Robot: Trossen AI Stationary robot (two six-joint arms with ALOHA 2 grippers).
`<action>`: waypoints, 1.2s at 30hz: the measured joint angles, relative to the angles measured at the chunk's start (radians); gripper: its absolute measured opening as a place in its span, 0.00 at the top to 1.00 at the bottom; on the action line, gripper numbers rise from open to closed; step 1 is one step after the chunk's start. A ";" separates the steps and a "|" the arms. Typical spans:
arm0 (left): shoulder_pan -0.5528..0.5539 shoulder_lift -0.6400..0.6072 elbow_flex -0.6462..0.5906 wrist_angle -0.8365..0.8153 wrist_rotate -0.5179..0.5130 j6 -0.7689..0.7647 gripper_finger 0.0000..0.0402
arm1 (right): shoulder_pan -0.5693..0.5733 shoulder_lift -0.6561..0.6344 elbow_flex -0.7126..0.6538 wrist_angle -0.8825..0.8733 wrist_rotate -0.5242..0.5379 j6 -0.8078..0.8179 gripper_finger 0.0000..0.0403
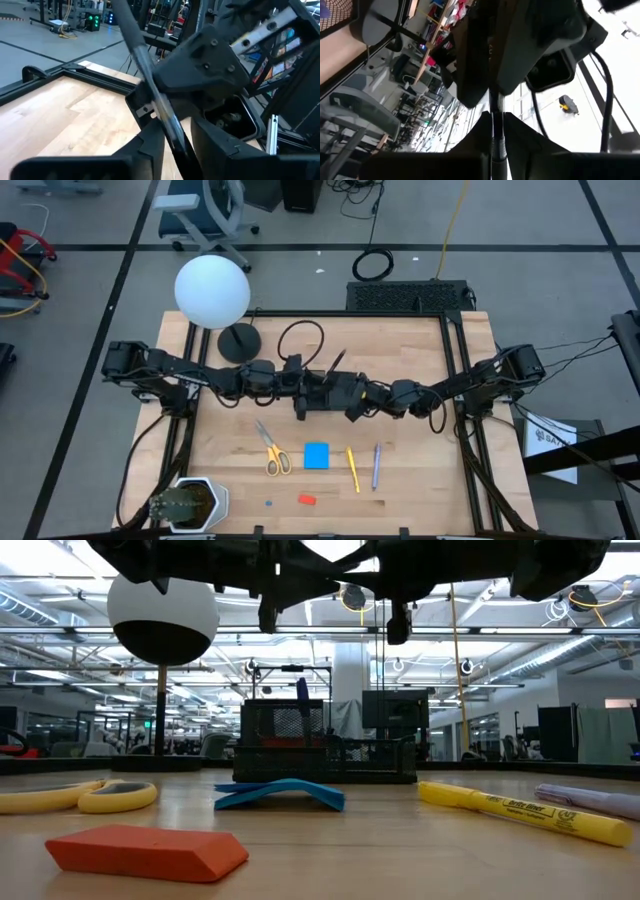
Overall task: Pick and place office supplies into organizer
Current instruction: Put the black pen into the desk organizer
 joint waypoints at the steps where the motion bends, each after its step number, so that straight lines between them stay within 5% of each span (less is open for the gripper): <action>1: -0.001 0.001 0.000 0.000 0.004 0.001 0.72 | 0.000 0.000 0.000 0.002 0.002 0.009 0.95; 13: 0.000 -0.011 0.000 0.021 0.040 0.059 0.50 | 0.009 0.000 0.001 0.003 0.006 0.066 0.96; 24: -0.012 -0.136 0.000 -0.114 -0.051 0.122 0.43 | 0.026 0.000 0.001 0.000 0.086 0.091 0.96; 36: -0.138 -0.283 0.000 -0.244 -0.404 0.323 0.44 | -0.029 0.000 0.001 -0.023 -0.003 0.712 0.96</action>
